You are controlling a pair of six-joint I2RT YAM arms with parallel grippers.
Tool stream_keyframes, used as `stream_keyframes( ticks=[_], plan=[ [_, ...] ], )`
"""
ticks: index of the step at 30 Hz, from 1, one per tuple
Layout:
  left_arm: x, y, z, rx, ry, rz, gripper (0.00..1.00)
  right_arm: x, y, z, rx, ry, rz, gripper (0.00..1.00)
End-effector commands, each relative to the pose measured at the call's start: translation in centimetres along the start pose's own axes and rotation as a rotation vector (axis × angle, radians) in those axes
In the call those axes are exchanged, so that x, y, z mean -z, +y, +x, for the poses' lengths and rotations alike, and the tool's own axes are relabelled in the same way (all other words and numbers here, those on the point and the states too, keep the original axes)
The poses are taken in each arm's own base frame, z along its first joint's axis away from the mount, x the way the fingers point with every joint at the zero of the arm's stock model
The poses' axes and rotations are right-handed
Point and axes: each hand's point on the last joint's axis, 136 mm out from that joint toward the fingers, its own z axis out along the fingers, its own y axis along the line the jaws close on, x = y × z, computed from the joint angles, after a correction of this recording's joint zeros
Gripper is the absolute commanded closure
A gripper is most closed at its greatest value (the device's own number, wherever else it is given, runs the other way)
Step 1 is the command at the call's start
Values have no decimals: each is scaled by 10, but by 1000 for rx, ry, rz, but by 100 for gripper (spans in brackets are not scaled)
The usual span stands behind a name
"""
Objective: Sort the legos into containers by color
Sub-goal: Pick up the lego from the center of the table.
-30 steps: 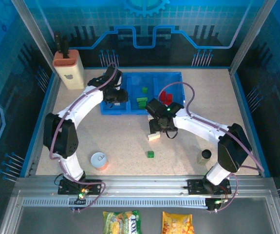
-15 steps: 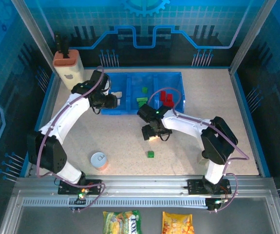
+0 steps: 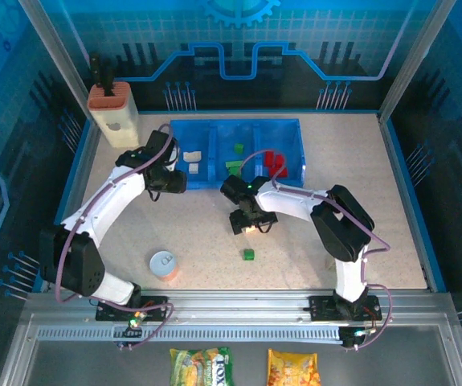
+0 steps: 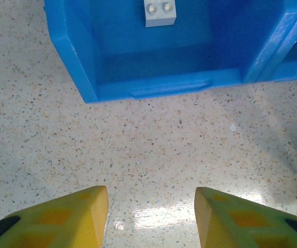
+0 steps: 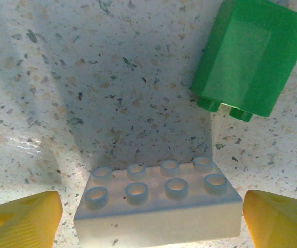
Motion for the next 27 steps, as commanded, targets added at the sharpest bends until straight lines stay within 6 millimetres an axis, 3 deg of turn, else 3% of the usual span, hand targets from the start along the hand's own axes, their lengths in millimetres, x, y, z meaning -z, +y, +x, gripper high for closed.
stream_keyframes(
  ticks=[1,9,27],
  plan=[
    [2,5,-6,-19,-47,-10,52,-3,4,-1,3,2,1,11],
    [-4,4,-4,-21,-35,-4,52,-10,-4,1,-29,11,20,15],
    [-12,4,-1,-23,-12,-7,53,-13,-4,2,-48,16,2,24]
  ],
)
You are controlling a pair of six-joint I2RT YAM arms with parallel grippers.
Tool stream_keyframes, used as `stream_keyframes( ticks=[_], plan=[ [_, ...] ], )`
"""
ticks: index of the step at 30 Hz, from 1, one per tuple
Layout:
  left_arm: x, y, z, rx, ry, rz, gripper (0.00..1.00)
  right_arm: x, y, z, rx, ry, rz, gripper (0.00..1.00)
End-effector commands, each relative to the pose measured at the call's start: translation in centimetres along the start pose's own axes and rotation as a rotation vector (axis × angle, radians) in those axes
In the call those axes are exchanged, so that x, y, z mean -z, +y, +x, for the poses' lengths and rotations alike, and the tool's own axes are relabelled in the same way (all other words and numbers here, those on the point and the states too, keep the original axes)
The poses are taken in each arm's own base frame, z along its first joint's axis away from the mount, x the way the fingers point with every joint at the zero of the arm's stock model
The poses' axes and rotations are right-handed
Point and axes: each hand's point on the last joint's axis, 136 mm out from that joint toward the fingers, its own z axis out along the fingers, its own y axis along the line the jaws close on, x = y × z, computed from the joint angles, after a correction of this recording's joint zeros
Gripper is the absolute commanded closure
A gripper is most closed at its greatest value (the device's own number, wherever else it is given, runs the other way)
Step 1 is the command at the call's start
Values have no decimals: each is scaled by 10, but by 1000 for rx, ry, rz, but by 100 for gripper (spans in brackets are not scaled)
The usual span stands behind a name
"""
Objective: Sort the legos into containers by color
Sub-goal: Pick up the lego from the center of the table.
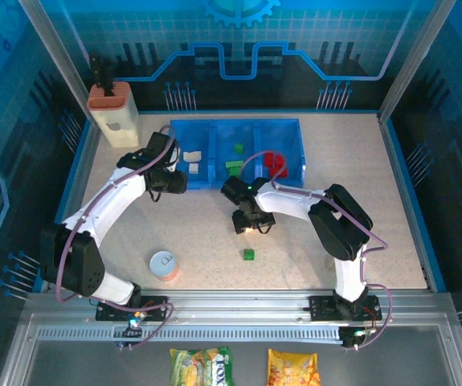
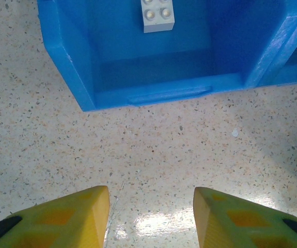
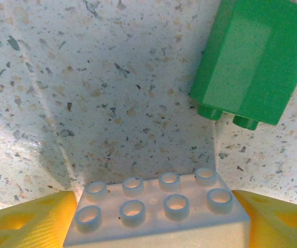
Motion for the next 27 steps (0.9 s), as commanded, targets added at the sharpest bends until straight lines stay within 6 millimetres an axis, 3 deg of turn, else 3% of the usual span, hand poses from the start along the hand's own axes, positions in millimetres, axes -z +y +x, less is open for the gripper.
stream_keyframes(
  ticks=[1,18,27],
  plan=[
    [-7,5,3,-5,12,-8,53,-4,-4,3,-17,19,3,25],
    [-4,9,-1,21,-9,0,53,22,7,-11,-14,-36,-47,37],
    [3,17,-7,53,-47,-18,52,52,35,-50,43,-175,-87,40]
  ],
)
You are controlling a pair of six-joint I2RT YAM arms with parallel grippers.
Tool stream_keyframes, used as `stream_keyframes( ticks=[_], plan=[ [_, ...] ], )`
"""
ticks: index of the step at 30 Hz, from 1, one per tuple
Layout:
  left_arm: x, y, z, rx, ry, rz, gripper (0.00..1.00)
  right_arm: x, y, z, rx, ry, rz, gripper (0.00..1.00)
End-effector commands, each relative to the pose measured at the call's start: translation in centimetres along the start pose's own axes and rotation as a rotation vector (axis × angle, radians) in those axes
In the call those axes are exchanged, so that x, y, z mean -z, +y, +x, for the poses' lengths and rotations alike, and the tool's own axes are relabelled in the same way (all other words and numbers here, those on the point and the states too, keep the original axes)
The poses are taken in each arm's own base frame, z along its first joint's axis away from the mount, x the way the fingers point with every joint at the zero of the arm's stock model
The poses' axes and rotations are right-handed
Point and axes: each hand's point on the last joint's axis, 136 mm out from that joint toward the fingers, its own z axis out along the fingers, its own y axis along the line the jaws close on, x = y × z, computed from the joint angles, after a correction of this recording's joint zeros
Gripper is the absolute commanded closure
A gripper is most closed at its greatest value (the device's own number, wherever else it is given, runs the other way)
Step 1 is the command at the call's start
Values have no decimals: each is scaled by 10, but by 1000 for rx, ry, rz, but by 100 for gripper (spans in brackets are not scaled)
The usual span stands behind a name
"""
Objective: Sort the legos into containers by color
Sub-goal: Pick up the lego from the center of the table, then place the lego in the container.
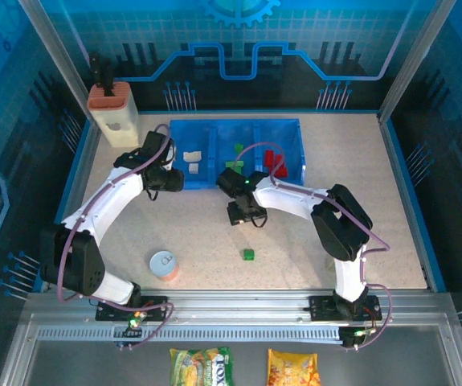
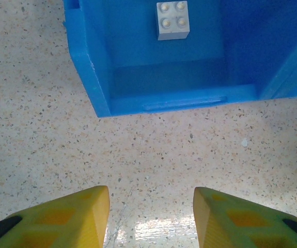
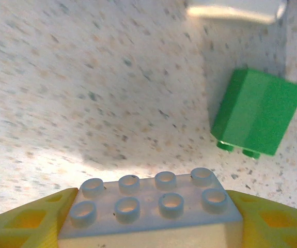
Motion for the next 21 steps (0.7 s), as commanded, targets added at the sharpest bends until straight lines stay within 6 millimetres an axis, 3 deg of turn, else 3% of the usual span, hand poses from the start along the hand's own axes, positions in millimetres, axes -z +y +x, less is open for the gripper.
stream_keyframes(
  ticks=[1,13,21],
  plan=[
    [7,7,-3,21,-37,-11,52,24,20,-28,40,-101,-41,40],
    [25,29,-17,89,-148,-54,52,70,85,-107,56,-372,-220,42],
    [38,42,-26,141,-213,-56,52,76,121,-145,-39,-475,-338,45]
  ],
)
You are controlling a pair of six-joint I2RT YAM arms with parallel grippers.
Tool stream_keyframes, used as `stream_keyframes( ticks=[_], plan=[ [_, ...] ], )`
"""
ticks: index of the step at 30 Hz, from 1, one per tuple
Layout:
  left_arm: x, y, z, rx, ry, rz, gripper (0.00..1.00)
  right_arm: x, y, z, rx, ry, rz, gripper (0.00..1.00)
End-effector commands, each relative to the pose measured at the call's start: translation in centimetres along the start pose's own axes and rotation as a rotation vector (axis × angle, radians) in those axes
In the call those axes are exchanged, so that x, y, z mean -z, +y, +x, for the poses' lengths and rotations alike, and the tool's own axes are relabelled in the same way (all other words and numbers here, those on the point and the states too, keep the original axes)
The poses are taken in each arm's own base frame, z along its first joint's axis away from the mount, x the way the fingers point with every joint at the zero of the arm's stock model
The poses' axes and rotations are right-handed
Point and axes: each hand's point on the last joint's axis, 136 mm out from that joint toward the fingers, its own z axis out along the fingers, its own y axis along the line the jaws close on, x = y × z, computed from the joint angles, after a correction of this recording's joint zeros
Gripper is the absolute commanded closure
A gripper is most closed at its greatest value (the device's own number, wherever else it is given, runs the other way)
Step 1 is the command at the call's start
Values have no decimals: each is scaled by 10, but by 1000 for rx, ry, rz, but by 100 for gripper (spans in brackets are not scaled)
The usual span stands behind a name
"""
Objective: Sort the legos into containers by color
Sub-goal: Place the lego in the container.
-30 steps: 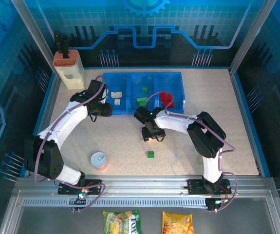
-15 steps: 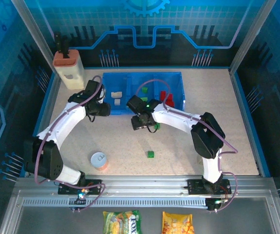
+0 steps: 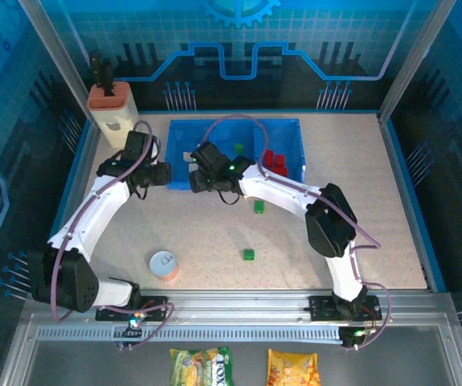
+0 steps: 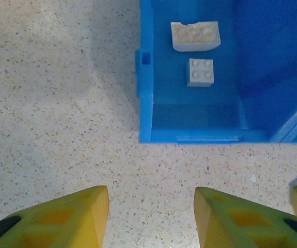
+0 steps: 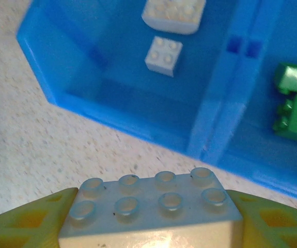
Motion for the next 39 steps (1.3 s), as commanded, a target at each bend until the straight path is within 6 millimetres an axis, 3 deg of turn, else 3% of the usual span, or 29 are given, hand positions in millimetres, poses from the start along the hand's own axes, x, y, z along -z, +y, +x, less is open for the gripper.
stream_keyframes(
  ticks=[1,6,16,17,22,30,39],
  plan=[
    [6,10,-6,39,-45,-16,52,-8,27,-22,-68,-76,-75,45],
    [8,11,-7,52,-54,-10,52,-28,38,-31,-130,-111,-103,46],
    [9,11,-8,56,-57,-2,52,-64,32,-47,-214,-186,-13,46],
    [9,11,-7,56,-56,-1,52,-76,28,-40,-220,-172,7,46],
    [9,11,-8,55,-57,-1,52,-92,26,-38,-241,-175,43,44],
    [9,11,-8,58,-56,2,52,-98,21,-35,-242,-177,94,38],
    [9,10,-8,58,-55,7,52,-87,20,-40,-228,-181,112,30]
  ],
)
